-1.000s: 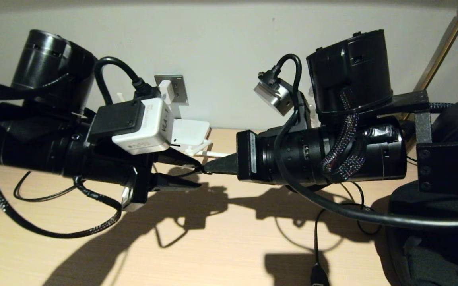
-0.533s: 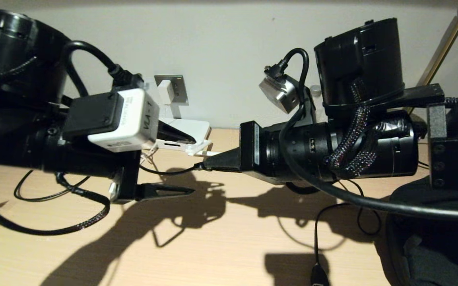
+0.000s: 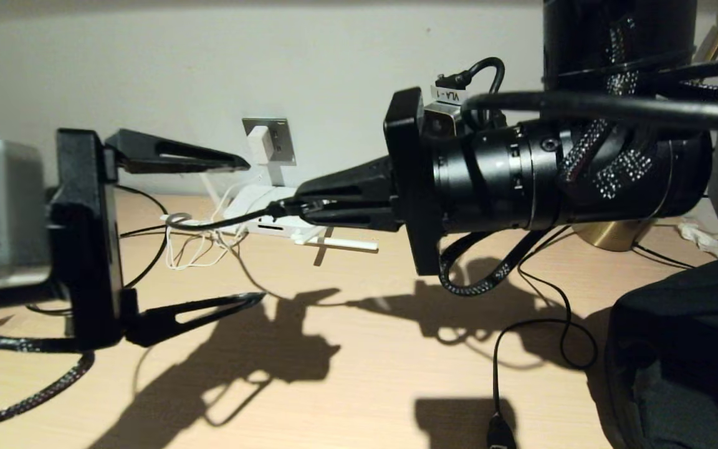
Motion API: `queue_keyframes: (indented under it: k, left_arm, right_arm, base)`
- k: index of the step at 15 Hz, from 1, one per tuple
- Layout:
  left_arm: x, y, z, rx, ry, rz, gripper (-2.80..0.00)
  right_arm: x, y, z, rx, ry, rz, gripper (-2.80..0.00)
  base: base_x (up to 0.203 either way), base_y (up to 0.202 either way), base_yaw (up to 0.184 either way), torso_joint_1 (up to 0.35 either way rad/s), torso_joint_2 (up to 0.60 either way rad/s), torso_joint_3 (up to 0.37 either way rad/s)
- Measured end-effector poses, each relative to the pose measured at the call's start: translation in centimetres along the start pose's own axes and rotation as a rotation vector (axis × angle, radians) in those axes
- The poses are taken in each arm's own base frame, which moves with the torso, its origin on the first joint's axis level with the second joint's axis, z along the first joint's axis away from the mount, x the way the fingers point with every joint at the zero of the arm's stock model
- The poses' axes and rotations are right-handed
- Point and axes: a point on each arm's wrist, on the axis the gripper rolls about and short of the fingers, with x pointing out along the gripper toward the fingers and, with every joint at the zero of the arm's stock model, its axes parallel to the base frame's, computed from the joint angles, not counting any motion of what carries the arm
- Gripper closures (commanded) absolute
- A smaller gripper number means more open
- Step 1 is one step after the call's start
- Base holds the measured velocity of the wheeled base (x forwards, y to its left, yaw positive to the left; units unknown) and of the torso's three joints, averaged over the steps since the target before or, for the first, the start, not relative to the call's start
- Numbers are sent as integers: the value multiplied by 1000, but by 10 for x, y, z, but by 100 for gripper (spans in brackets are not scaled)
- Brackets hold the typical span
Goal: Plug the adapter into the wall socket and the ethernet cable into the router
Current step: Hand it to the other hand
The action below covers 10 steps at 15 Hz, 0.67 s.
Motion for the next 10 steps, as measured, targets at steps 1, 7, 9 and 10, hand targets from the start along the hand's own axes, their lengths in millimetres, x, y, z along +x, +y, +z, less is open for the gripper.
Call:
queue_keyframes:
  k: [1, 7, 9, 10]
  left_arm:
    - [-5, 2, 3, 19, -16, 35, -280]
    - [-15, 13, 15, 83, -86, 156, -280]
    - [-17, 13, 17, 90, -111, 151, -280]
    - [-18, 13, 17, 92, -115, 152, -280]
  right_arm:
    - [-1, 7, 1, 71, 9, 21, 0]
    - [3, 21, -5, 333, 113, 36, 0]
    - [4, 21, -7, 337, 130, 29, 0]
    - [4, 21, -8, 337, 148, 29, 0]
  base:
    - [0, 0, 0, 0, 0, 0]
    - [0, 0, 0, 0, 0, 0]
    - [0, 0, 0, 0, 0, 0]
    - [0, 0, 0, 0, 0, 0]
